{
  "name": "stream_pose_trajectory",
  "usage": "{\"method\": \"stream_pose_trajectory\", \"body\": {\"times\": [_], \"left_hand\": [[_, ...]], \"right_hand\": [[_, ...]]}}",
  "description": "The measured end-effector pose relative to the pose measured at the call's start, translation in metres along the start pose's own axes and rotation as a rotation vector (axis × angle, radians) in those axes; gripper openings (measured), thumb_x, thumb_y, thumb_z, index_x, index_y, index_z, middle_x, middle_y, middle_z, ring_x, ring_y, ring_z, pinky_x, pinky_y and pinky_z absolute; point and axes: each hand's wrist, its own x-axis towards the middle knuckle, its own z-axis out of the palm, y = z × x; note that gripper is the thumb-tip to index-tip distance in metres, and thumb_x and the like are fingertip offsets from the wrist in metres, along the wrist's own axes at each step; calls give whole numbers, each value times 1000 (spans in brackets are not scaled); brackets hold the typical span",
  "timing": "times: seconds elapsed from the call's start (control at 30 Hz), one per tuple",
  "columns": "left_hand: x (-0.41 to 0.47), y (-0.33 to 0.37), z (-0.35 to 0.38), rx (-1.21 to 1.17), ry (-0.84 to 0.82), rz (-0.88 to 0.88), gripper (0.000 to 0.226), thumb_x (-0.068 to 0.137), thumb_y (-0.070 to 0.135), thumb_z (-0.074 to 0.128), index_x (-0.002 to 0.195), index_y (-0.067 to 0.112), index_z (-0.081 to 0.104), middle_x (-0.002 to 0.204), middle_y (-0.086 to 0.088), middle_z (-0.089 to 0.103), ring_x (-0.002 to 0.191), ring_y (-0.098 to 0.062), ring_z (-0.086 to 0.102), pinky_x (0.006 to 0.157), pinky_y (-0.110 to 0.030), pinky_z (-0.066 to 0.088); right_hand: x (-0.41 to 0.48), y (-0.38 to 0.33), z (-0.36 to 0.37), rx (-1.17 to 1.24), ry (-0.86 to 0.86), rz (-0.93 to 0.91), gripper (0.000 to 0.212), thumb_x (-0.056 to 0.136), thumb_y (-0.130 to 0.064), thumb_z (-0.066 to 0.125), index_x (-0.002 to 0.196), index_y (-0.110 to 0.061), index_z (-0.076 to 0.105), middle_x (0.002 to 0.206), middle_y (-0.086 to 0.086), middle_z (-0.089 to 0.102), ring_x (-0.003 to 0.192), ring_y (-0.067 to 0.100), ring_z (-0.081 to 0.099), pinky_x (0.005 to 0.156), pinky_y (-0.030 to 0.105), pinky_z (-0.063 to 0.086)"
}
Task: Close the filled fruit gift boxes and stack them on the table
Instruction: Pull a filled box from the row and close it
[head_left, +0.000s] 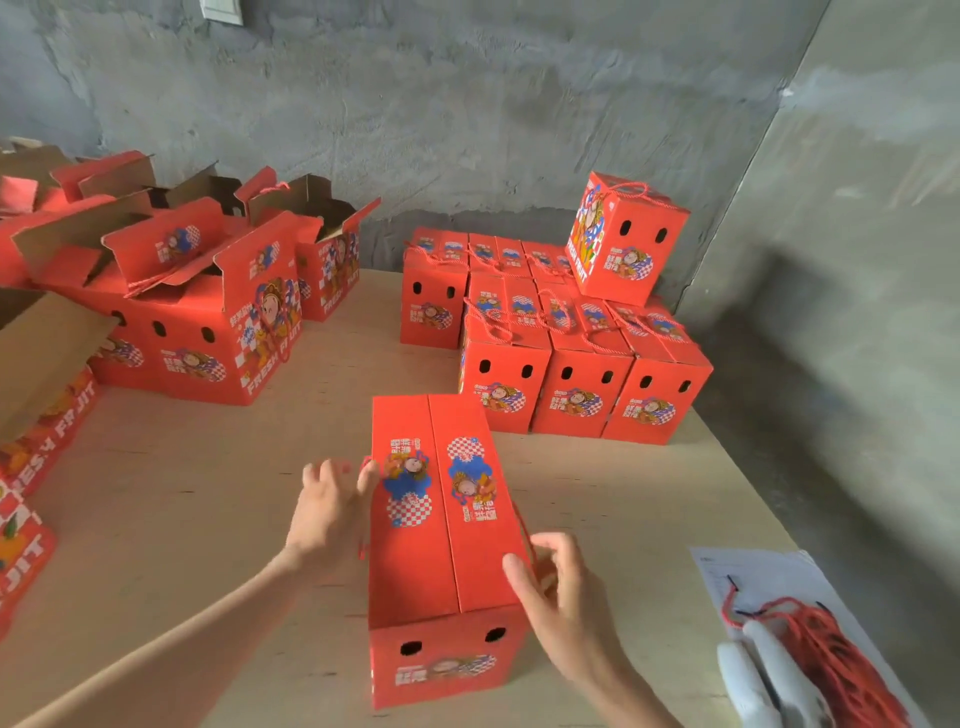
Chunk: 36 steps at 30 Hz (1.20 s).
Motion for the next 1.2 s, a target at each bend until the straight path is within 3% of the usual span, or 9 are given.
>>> {"method": "stream_pose_trajectory", "body": {"times": [0.07,0.17,0.37,0.53,0.63,0.8,0.97,1.07,1.2], "left_hand": [[-25,-7,-5,-137,-1,-267,54,93,49,41,55,10,40,50,-4,46,56,-26,46,57,-37,43],[-51,-7,-7,-245,-320,-580,75,93,59,31,35,14,44,34,-1,46,37,-18,45,50,-27,40],[-32,15,-4,-992,-253,-1034,24,90,15,54,67,12,58,44,0,56,38,-14,51,53,-24,38],[-20,28,0,-928,-36,-934,33,90,5,47,58,10,47,54,-7,46,52,-21,40,54,-27,32],[-9,50,-21,-789,75,-535,43,85,-3,40,47,17,45,46,-2,42,46,-18,34,48,-24,28],[20,99,-66,-1044,36,-223,17,95,1,46,87,12,56,69,-2,61,56,-10,55,52,-22,48],[3,53,-51,-413,1,-447,26,80,13,68,104,8,60,103,-10,58,96,-26,57,80,-28,44],[-20,13,-33,-556,-280,-743,30,76,32,69,93,12,54,95,-10,49,92,-26,50,81,-33,34],[-38,-7,-8,-843,-507,-1143,13,88,16,56,90,7,48,80,-14,63,74,-27,63,75,-38,45]], "right_hand": [[3,11,-4,191,-114,317,47,94,-51,42,92,-10,65,85,7,71,79,22,66,77,39,53],[9,12,6,458,-325,570,63,94,-58,28,88,-12,71,90,7,73,88,22,66,77,34,51],[63,-30,16,748,-140,557,35,93,-32,57,104,0,68,102,21,68,91,33,65,81,42,52],[82,-77,-2,600,51,153,20,97,-15,49,85,-5,63,104,16,68,99,27,64,93,38,48],[76,-111,-9,531,-141,-97,29,99,-7,40,76,-9,58,98,19,69,78,19,66,76,25,53],[68,-149,0,416,-447,-131,25,95,-2,36,82,-3,57,84,19,63,61,23,57,61,25,45],[66,-151,2,312,-462,-52,23,96,-6,34,93,-5,56,85,14,63,55,18,55,49,20,41],[63,-144,11,217,-498,-26,22,98,-10,33,88,-11,53,86,11,62,55,15,52,52,21,38],[58,-134,26,232,-544,16,21,99,-6,32,96,-4,53,75,6,56,56,11,47,51,15,40]]}}
